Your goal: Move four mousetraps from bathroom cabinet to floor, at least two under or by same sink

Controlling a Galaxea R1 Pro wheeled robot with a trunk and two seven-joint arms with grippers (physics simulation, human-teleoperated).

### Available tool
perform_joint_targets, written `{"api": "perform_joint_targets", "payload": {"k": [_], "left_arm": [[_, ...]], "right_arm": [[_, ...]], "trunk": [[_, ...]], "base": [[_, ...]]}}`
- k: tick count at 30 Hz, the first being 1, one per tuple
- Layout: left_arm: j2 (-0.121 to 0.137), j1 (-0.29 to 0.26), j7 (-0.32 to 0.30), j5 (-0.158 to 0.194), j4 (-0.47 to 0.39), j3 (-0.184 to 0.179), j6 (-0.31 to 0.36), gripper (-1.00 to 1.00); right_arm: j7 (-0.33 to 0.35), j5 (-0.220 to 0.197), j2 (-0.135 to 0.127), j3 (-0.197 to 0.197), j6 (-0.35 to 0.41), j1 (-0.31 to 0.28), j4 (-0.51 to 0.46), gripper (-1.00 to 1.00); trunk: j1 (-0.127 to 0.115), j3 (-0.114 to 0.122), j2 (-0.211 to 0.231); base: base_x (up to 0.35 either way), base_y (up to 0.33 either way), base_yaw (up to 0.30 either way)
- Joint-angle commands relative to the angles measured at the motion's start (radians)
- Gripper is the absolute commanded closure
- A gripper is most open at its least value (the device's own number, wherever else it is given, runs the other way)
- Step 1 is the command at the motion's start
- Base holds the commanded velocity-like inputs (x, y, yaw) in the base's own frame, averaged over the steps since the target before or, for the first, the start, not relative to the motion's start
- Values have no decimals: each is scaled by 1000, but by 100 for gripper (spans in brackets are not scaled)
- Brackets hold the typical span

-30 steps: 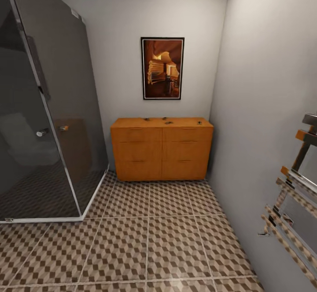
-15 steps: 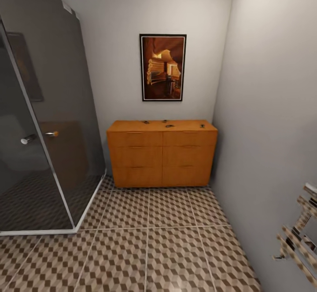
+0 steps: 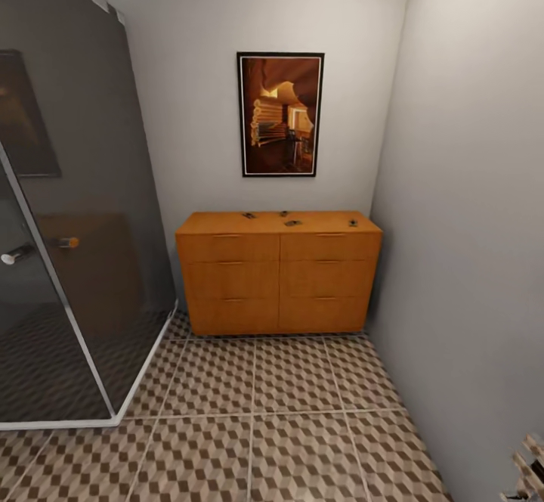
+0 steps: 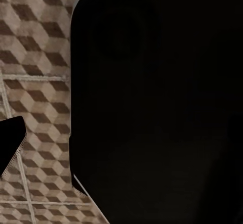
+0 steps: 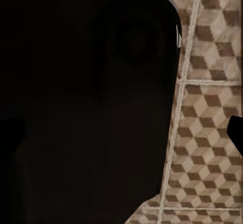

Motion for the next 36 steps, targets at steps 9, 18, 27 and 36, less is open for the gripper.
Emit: {"api": "perform_joint_targets", "payload": {"k": [9,18,27,36], "left_arm": [[0,0,0,6,-2,1,0,-100],[0,0,0,6,-2,1,-1,-100],[0,0,0,5,-2,1,-1,-100],[0,0,0,4,-2,1,-2,-100]], "right_arm": [[-1,6,0,0,-2,0,-1,-100],[-1,6,0,0,-3,0,-1,-100],[-1,6,0,1,-3,0,-1,-100],[-1,6,0,1,-3,0,-1,-100]], "trunk": [[1,-1,0],[1,-1,0],[1,-1,0],[1,-1,0]], "base": [[323,0,0],[323,0,0],[323,0,0],[323,0,0]]}}
